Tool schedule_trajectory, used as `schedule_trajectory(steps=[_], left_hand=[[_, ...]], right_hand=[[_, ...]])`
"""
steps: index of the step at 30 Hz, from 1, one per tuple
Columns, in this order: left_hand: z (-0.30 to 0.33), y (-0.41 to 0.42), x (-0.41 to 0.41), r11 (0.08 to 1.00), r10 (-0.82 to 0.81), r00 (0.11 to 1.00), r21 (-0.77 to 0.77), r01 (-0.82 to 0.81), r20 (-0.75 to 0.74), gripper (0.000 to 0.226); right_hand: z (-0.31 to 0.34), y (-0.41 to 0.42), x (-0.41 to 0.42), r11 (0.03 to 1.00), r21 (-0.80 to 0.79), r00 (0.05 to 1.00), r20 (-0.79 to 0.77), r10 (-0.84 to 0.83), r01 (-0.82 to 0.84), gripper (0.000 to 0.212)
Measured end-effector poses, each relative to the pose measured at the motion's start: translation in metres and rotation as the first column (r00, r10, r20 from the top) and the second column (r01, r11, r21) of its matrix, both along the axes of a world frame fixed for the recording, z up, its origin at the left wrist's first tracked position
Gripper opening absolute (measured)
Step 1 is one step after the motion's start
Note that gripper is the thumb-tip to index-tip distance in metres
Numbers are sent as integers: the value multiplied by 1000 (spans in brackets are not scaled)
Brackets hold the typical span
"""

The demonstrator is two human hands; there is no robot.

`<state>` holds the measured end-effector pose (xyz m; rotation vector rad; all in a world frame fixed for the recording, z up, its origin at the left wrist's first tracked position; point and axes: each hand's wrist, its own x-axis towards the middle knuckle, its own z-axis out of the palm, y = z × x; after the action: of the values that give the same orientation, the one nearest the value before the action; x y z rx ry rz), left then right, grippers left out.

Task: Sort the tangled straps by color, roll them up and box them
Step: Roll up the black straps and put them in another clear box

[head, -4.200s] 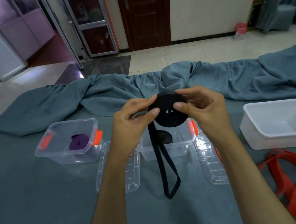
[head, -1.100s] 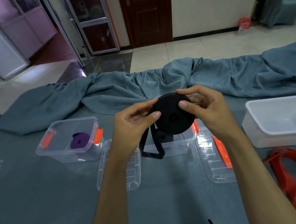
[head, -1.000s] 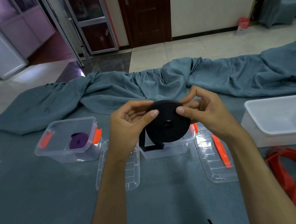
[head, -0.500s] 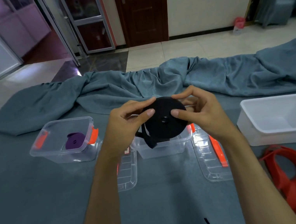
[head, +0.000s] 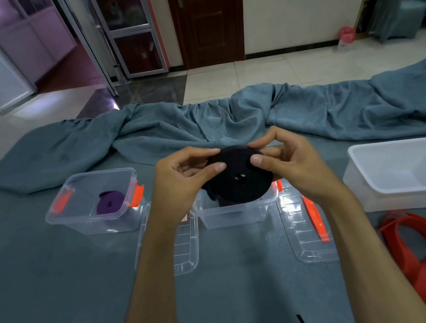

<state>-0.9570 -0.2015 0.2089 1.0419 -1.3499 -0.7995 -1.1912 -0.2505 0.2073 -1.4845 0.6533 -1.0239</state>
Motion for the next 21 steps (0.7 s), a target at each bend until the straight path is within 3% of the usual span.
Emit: schedule_trajectory(steps=[6, 9, 13, 17, 19, 21], left_hand=[[-6, -2, -5, 992, 69, 998, -107, -68, 5, 23], [-7, -3, -5, 998, 27, 999, -63, -25, 35, 22], [-10, -3, -9, 1000, 8, 997, -28, -6, 78, 22], [-20, -3, 6, 989, -27, 971, 150, -9, 239, 27], [-29, 0, 14, 959, -26, 965, 278, -49, 262, 49], [-39, 3, 22, 921, -17, 984, 385, -53, 177, 71]], right_hand=[[1, 0, -2, 999, -14, 995, -88, 49, -50, 31], [-1, 0, -2, 995, 10, 987, -129, 97, -97, 35], [-6, 0, 2, 993, -101, 989, -143, 43, -58, 37], [-6, 1, -2, 995, -103, 994, -108, -21, 10, 34], [-5, 1, -6, 996, -71, 996, -63, -65, 61, 34], [-5, 1, -11, 994, -39, 994, -28, -104, 103, 34]])
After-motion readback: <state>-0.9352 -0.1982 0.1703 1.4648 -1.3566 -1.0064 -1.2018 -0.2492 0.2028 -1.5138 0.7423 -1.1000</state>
